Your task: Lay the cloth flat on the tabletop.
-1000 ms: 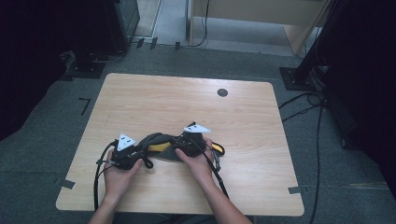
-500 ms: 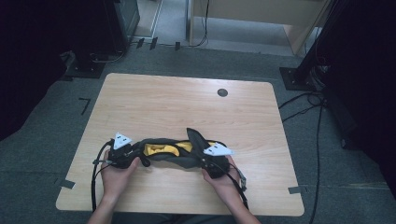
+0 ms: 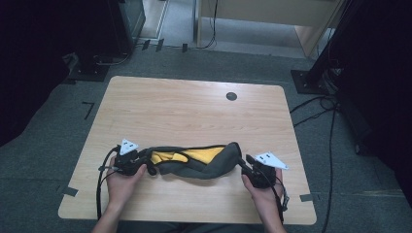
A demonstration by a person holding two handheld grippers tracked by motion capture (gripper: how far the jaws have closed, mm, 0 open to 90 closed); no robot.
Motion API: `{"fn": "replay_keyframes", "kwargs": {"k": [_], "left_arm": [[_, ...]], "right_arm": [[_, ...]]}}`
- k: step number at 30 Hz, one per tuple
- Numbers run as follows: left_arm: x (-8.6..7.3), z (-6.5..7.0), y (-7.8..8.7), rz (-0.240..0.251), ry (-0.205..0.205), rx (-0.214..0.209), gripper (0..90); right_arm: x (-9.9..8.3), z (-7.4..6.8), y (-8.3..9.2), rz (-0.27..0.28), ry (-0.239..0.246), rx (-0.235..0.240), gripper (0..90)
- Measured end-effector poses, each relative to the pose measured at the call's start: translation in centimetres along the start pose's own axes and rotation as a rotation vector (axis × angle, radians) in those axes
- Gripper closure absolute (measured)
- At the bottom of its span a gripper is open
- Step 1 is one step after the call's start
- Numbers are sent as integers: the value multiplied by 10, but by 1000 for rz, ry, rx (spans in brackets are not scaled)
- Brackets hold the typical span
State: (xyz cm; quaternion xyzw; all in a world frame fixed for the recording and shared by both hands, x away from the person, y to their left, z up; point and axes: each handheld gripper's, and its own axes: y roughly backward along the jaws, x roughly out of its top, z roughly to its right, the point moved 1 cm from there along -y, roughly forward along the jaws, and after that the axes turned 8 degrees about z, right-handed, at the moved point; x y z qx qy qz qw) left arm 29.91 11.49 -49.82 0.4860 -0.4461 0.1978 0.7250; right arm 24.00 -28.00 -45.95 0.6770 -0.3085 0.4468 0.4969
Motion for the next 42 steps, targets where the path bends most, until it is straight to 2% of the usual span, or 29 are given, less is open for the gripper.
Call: {"fn": "replay_keyframes", "kwargs": {"k": [2,3,5,6,7,8,9,10,13,14,16,17,21,23,26,27,30,32,35,38,39,40,41,42], "left_arm": [[0,-1,0,-3,0,0,719],[0,-2,0,-17,2,1,687],[-1,-4,1,-24,-1,-6,661],[-1,-5,1,-21,3,-12,655],[-1,-6,1,-22,11,-18,647],[-1,-7,2,-25,14,-24,639],[-1,-8,1,-34,16,-35,634],[-2,-8,1,-44,18,-46,628],[-4,-9,0,-76,-8,-56,612],[-4,-9,0,-76,-8,-56,611],[-6,-12,-1,-93,-4,-66,624],[-6,-13,-1,-97,-1,-71,624],[-7,-14,-1,-118,-4,-84,595],[-7,-13,-2,-143,-20,-92,568],[-10,-9,-4,-180,-50,-91,577],[-11,-9,-3,-179,-62,-93,590],[-11,-8,1,-174,-72,-122,760],[-9,-6,5,-170,-77,-156,798],[-4,-3,15,-141,-91,-188,810],[10,0,27,-77,-61,-228,811],[16,1,31,-53,-53,-244,811],[16,1,31,-53,-53,-244,811],[28,5,38,-27,-66,-265,811],[34,8,40,-13,-79,-262,810]], "right_arm": [[17,-10,-6,37,40,10,611],[26,-14,-9,63,44,13,610],[42,-20,-20,103,45,50,597],[48,-21,-30,102,65,79,589],[52,-22,-43,76,90,112,587],[52,-22,-57,45,115,118,592],[51,-21,-68,25,124,116,596],[47,-18,-86,-16,123,132,598],[30,-10,-123,-148,125,235,599],[24,-8,-130,-193,141,253,599],[13,-3,-138,-231,172,250,599],[9,0,-139,-253,170,247,594],[-4,13,-134,-277,149,218,559],[-6,18,-128,-277,138,219,574],[-9,18,-118,-286,177,204,633],[-10,17,-115,-291,189,204,676],[-14,16,-103,-303,196,216,812],[-15,16,-94,-309,204,217,844],[-13,15,-73,-245,195,227,851],[-2,18,-50,-158,154,230,852],[5,19,-40,-116,130,237,852],[11,20,-33,-87,116,240,852],[18,21,-26,-59,109,238,851],[25,20,-20,-36,101,239,851]]}}
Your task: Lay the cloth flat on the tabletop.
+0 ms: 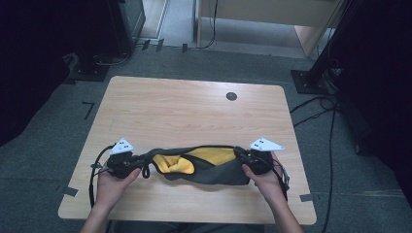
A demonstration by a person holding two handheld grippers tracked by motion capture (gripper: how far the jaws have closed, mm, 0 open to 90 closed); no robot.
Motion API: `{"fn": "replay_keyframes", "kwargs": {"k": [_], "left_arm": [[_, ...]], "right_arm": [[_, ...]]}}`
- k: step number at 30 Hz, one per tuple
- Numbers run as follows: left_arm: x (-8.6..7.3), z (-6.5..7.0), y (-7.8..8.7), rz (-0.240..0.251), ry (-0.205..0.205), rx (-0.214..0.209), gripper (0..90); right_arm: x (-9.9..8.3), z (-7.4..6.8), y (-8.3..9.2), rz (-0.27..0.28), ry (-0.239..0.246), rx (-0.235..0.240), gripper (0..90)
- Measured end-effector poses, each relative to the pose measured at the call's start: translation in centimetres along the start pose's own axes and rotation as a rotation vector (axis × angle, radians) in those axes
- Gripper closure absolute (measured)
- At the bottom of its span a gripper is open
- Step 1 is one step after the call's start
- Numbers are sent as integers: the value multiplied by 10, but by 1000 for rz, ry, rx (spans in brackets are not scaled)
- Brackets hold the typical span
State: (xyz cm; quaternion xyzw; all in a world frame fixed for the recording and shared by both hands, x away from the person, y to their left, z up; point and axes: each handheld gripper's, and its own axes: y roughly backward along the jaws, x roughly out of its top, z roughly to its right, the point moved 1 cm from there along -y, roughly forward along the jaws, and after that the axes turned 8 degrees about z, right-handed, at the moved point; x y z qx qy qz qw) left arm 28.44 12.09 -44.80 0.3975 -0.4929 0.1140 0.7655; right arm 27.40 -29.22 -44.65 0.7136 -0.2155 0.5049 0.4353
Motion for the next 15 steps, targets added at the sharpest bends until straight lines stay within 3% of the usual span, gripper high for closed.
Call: {"fn": "replay_keyframes", "kwargs": {"k": [4,5,6,7,8,9,10,11,12,13,15], "left_arm": [[29,-3,-6,43,-22,35,813],[29,-3,-6,43,-22,35,813],[49,-17,-22,37,6,67,813],[58,-29,-33,40,49,100,810],[65,-40,-44,39,92,169,783],[70,-50,-53,38,131,263,704],[72,-58,-58,54,167,324,622],[73,-64,-58,81,206,346,583],[71,-66,-57,103,230,344,549],[68,-67,-56,116,233,339,519],[56,-66,-56,97,191,352,497]], "right_arm": [[30,2,10,48,4,5,852],[38,7,7,56,-10,6,852],[46,15,1,58,-52,17,851],[54,25,-8,68,-85,1,846],[60,36,-19,82,-90,-72,815],[63,49,-30,103,-109,-154,776],[63,59,-39,109,-136,-221,742],[62,66,-45,110,-159,-259,692],[60,70,-49,114,-192,-258,652],[56,72,-51,113,-204,-233,621],[45,70,-52,90,-159,-237,582]]}}
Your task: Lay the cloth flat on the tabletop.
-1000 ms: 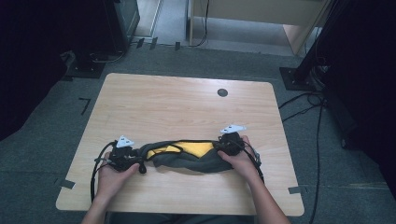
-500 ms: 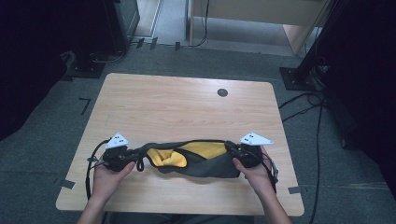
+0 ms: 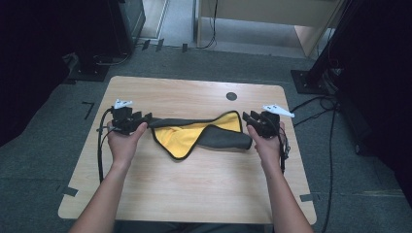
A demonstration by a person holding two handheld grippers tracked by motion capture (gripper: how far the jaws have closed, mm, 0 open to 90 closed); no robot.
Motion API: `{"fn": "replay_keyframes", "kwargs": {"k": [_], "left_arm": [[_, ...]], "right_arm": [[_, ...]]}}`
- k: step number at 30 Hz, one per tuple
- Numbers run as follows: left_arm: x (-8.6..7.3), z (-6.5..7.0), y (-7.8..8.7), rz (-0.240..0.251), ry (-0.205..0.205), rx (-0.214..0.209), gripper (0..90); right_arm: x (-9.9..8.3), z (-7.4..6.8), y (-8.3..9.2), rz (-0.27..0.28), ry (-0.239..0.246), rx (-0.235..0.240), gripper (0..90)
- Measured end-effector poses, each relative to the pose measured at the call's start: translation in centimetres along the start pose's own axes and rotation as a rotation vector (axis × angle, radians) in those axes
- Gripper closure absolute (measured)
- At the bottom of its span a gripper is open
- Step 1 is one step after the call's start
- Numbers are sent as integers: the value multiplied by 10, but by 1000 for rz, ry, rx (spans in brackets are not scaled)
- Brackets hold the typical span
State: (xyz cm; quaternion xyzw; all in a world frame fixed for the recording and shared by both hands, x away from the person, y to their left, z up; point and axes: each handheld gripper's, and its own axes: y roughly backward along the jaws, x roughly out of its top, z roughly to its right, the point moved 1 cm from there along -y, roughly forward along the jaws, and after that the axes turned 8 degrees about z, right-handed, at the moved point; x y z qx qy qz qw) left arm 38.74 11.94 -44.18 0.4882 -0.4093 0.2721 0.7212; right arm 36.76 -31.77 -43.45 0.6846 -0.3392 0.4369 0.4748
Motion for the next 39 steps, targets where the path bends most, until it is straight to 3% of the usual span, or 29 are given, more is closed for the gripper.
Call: {"fn": "replay_keyframes", "kwargs": {"k": [2,4,5,8,9,10,11,12,13,14,16,18,22,24,26,27,30,31,32,34,39], "left_arm": [[-16,-1,-2,-40,-23,2,494],[-31,1,-1,-59,-11,-19,493],[-31,1,-1,-59,-11,-19,494],[-53,29,6,-75,-83,-96,501],[-53,29,6,-75,-83,-96,502],[-61,47,8,-96,-129,-142,500],[-65,56,8,-105,-151,-164,498],[-65,56,8,-105,-151,-164,496],[-74,73,9,-129,-203,-205,492],[-78,81,8,-144,-236,-219,488],[-88,92,4,-166,-301,-221,475],[-95,96,-1,-184,-332,-192,480],[-103,97,-8,-194,-364,-141,576],[-103,99,-7,-190,-405,-122,691],[-103,96,-5,-194,-402,-126,829],[-103,93,-4,-199,-393,-137,841],[-103,86,2,-208,-370,-165,852],[-106,75,11,-206,-357,-198,852],[-108,70,16,-203,-359,-221,852],[-112,59,26,-205,-388,-223,851],[-118,35,47,-211,-380,-243,851]], "right_arm": [[-16,4,-1,-37,21,-7,575],[-29,10,-3,-83,-11,3,557],[-29,10,-3,-83,-11,3,557],[-45,12,-9,-132,-51,11,556],[-47,11,-11,-149,-45,9,557],[-49,10,-14,-167,-34,-5,557],[-51,9,-16,-194,-32,-22,556],[-51,9,-16,-194,-32,-22,556],[-58,8,-20,-250,-38,-63,547],[-62,7,-20,-268,-39,-67,540],[-70,6,-18,-291,-16,-94,540],[-76,8,-14,-302,-20,-101,555],[-83,12,-7,-279,-35,-65,723],[-84,11,-5,-272,-27,-35,811],[-85,7,-3,-262,29,-33,856],[-84,4,-1,-250,44,-29,864],[-81,-2,12,-200,95,19,868],[-81,-4,18,-180,109,40,867],[-81,-6,25,-159,131,68,867],[-84,-8,39,-133,189,118,866],[-104,-10,67,-157,359,158,861]]}}
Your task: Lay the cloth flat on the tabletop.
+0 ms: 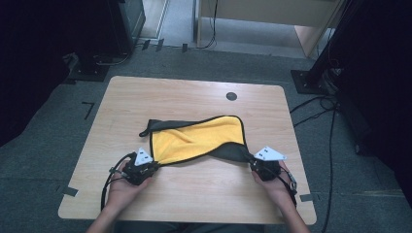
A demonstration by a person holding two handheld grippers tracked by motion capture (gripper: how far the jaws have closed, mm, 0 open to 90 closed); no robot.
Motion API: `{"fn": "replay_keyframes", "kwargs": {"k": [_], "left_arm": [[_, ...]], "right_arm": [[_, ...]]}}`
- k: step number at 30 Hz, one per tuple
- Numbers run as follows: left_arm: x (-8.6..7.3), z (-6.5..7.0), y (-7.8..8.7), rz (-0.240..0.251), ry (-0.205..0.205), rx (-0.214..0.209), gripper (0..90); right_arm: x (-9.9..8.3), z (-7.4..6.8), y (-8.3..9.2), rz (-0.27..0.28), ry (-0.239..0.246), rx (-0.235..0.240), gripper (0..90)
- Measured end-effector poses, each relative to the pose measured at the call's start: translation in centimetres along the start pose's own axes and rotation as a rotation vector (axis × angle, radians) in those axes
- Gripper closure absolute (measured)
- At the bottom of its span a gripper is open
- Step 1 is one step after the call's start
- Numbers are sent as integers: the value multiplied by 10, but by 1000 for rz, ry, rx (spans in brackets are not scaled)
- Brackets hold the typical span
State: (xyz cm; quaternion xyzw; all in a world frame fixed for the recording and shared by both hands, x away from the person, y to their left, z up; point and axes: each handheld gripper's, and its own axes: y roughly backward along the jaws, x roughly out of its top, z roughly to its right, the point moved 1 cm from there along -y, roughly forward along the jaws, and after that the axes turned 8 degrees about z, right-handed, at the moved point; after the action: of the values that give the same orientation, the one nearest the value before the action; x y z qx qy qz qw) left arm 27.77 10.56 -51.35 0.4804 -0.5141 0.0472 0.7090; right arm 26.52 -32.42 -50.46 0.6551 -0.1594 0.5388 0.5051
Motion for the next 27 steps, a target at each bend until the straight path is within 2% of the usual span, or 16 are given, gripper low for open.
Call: {"fn": "replay_keyframes", "kwargs": {"k": [2,4,5,6,9,12,13,14,15,16,17,18,19,21,24,27], "left_arm": [[-4,-2,6,-4,1,-16,850],[-7,-4,10,-6,0,-25,849],[-11,-7,15,-10,6,-40,848],[-12,-10,18,-16,15,-47,848],[-15,-18,22,-16,50,-72,822],[-16,-22,27,34,74,-81,679],[-16,-22,27,34,74,-81,650],[-15,-24,31,89,113,-105,627],[-13,-24,33,111,125,-109,608],[-13,-24,33,111,125,-109,604],[-12,-23,36,137,125,-85,601],[-11,-23,36,137,122,-74,598],[-12,-21,35,128,120,-61,592],[-13,-17,31,85,85,-16,597],[-16,-10,25,34,48,20,611],[-18,-8,23,3,34,50,626]], "right_arm": [[-8,-3,8,-29,11,17,844],[-10,-4,10,-34,6,27,829],[-18,-1,19,-69,-4,47,789],[-21,3,24,-79,-7,36,780],[-26,20,38,-67,-100,-16,769],[-25,30,47,-24,-192,-63,740],[-23,30,47,-10,-229,-63,723],[-21,28,47,-4,-254,-54,704],[-19,24,45,-1,-259,-44,675],[-19,24,45,-1,-259,-44,675],[-16,12,39,-21,-258,-32,626],[-15,4,35,-38,-262,-26,607],[-15,-3,31,-51,-264,-21,583],[-15,-15,23,-79,-260,-21,575],[-19,-26,14,-131,-233,-49,574],[-20,-29,13,-138,-203,-79,609]]}}
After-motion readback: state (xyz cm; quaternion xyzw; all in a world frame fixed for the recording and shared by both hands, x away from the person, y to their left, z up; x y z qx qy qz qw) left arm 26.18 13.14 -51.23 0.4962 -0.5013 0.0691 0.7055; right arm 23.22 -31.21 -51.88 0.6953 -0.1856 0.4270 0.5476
